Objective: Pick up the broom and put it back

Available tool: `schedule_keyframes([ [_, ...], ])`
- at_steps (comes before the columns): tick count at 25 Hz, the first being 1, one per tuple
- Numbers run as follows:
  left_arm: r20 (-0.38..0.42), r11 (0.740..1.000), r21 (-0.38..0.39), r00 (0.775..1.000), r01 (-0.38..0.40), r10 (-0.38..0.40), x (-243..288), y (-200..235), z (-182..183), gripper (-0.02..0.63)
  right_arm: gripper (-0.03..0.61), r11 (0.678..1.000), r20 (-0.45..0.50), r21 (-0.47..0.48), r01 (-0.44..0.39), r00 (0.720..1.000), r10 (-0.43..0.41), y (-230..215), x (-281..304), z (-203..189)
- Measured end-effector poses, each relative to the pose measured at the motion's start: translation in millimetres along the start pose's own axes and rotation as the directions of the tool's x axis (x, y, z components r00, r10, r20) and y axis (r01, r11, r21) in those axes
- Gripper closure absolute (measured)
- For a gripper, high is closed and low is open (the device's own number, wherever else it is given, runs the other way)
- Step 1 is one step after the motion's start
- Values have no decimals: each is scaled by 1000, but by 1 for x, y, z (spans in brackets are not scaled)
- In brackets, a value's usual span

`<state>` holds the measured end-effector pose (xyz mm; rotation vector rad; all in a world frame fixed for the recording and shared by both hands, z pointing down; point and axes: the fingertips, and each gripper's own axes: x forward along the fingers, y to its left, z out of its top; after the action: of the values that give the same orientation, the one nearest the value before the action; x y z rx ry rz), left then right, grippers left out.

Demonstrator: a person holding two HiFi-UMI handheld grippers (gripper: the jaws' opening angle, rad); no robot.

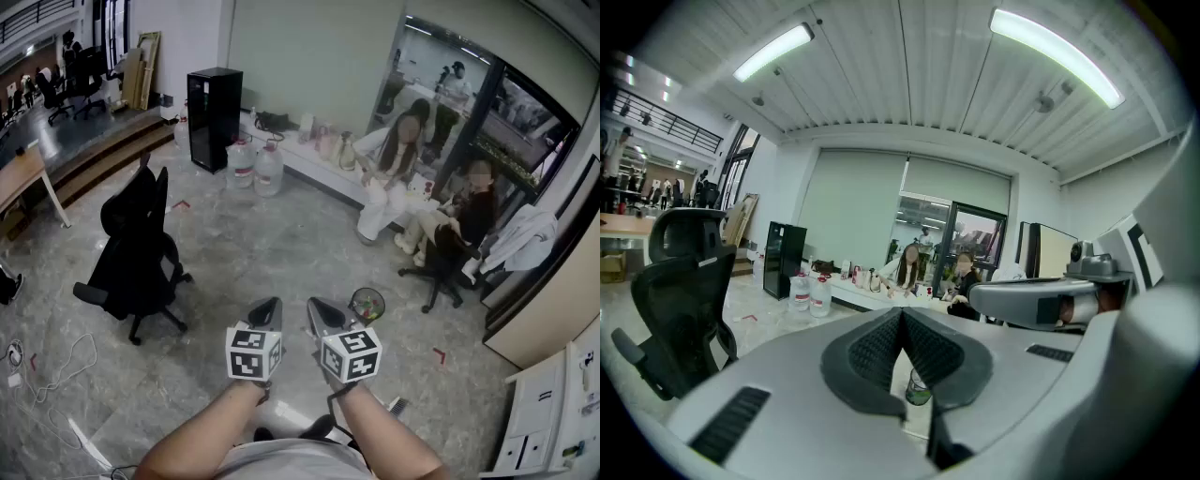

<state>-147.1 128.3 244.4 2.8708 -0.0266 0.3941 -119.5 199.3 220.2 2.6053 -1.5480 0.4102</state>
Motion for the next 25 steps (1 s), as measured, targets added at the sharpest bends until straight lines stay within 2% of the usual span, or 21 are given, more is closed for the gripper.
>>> schedule_keyframes([
  [7,7,1000,-5,1000,12,-12,-9,-7,6,609,575,999,29,36,12,1000,-13,0,-8,7],
  [14,7,1000,-1,1000,12,-12,17,-18,10,609,575,999,26,31,22,999,-23,-33,-8,7],
  [20,-12,1000,13,1000,-11,12,84,-9,11,609,575,999,11,43,0,1000,-1,-87,36,-5],
  [25,-55,999,13,997,-45,46,187,6,-5,609,575,996,-23,78,-36,999,38,-171,106,-34],
])
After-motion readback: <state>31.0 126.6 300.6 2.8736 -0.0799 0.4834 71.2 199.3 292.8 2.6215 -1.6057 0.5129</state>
